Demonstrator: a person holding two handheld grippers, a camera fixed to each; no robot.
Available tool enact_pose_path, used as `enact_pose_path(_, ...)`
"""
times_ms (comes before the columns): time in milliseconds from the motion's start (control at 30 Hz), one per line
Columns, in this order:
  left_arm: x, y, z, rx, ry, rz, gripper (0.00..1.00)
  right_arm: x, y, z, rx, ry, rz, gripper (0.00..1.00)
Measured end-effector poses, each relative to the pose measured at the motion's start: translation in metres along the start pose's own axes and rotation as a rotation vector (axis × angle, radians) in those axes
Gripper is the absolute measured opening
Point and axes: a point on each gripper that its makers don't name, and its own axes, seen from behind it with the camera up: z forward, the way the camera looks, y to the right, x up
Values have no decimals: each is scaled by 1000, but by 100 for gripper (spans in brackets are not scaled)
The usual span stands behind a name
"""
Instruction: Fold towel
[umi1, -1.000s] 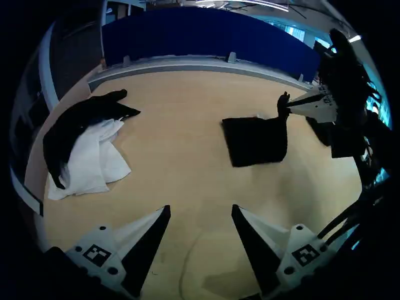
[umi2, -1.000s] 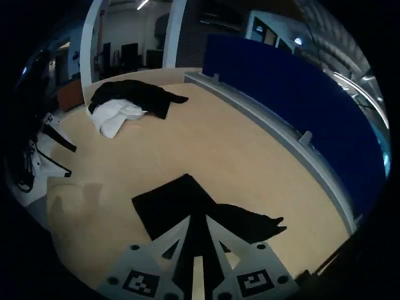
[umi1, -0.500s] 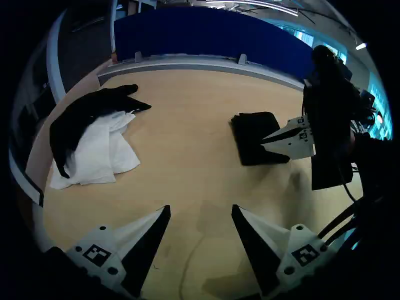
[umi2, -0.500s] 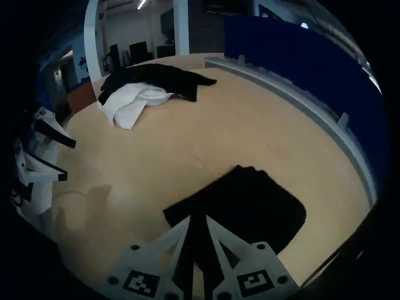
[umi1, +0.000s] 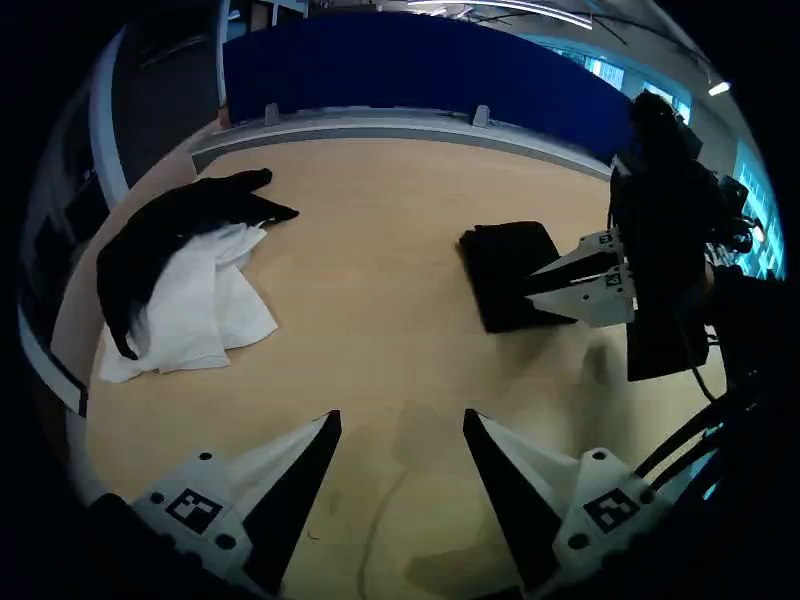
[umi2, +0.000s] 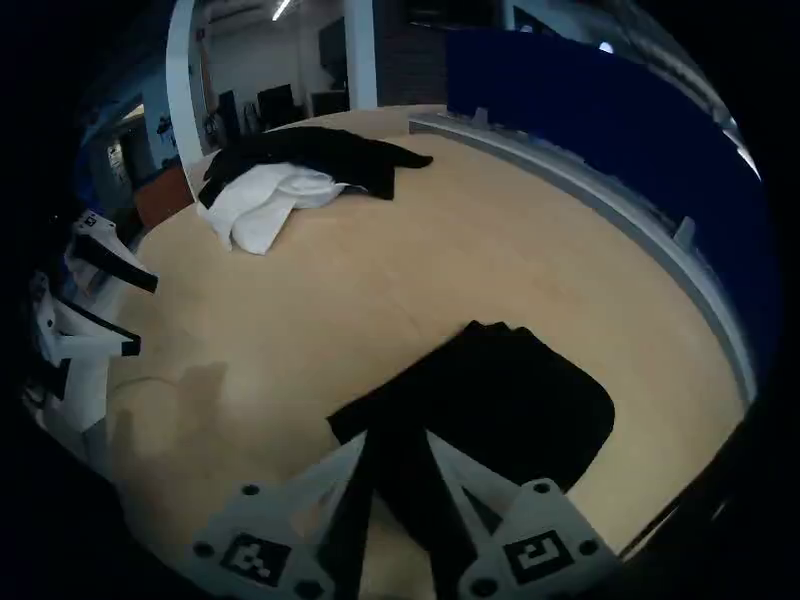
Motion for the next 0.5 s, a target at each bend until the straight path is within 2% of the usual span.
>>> enact_pose_path(67,0,-1,0,2,0,2,91,0,-1,-4,2,6,-3,58)
enact_pose_path(233,-1,-4,-1,8,-1,4,91,3,3,-12,-18,31,2,80)
enact_pose_path(500,-2,-4,-2,6,-2,6,91,-8,22,-24,-90,37,39,82)
